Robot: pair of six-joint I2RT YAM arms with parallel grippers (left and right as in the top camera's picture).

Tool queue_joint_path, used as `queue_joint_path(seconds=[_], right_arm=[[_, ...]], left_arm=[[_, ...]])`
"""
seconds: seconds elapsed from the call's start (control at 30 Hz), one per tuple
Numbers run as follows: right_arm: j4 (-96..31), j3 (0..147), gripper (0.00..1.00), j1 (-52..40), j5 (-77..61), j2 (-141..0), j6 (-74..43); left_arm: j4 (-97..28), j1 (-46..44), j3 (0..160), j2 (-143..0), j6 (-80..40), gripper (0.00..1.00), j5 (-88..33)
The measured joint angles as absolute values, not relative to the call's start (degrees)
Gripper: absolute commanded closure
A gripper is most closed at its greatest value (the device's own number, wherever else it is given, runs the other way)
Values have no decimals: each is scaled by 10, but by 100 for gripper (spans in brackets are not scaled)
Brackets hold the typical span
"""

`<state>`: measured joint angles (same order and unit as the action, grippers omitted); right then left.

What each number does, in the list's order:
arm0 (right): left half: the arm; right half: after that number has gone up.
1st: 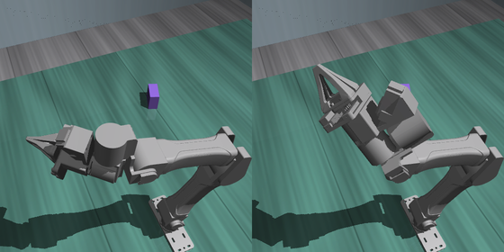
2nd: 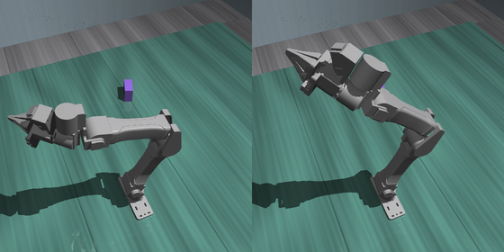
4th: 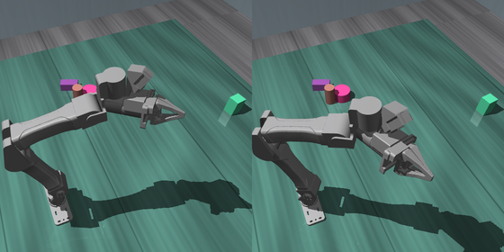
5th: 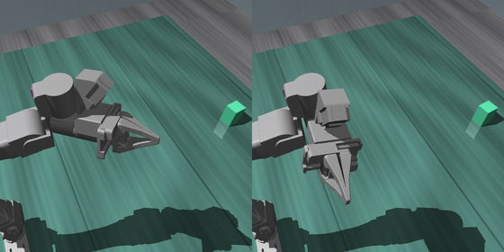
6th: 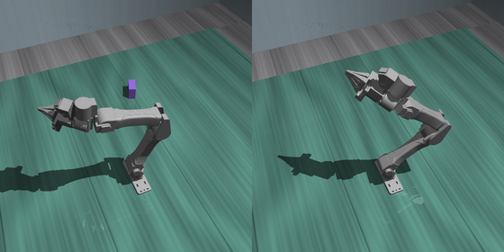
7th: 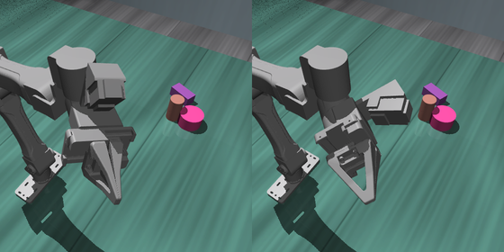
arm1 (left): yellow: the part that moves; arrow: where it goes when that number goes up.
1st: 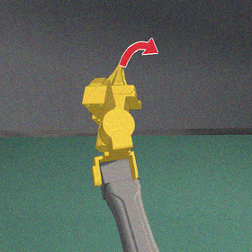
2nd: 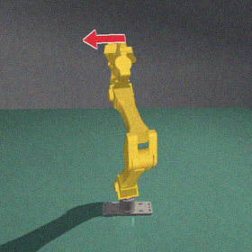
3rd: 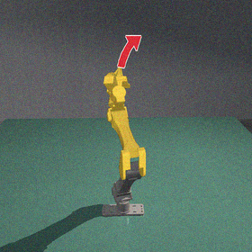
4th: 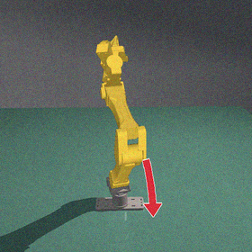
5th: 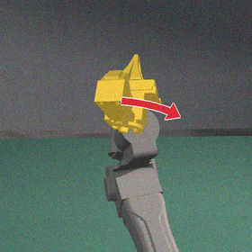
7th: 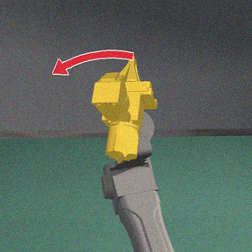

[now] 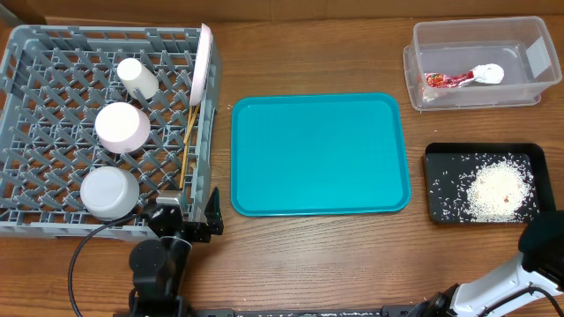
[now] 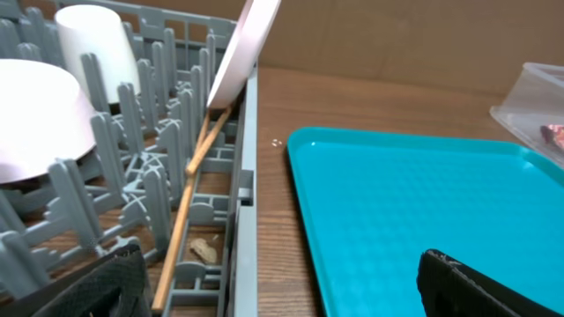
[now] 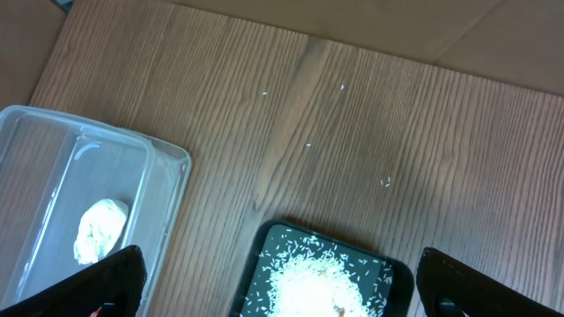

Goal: Sort waste into correct bins and load items into the dishwasher

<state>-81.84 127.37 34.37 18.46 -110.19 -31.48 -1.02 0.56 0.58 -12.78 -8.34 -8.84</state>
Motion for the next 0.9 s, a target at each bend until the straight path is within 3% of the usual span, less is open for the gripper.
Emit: queue_joint_path(seconds=[0.37, 0.9], right_arm=[[-819, 1274, 0, 344, 184, -1102, -315], [-818, 1274, 0, 344, 185, -1102, -315]], left_arm=[[-43, -46, 5, -15, -73, 0, -24], [-43, -45, 5, -9, -11, 0, -14]])
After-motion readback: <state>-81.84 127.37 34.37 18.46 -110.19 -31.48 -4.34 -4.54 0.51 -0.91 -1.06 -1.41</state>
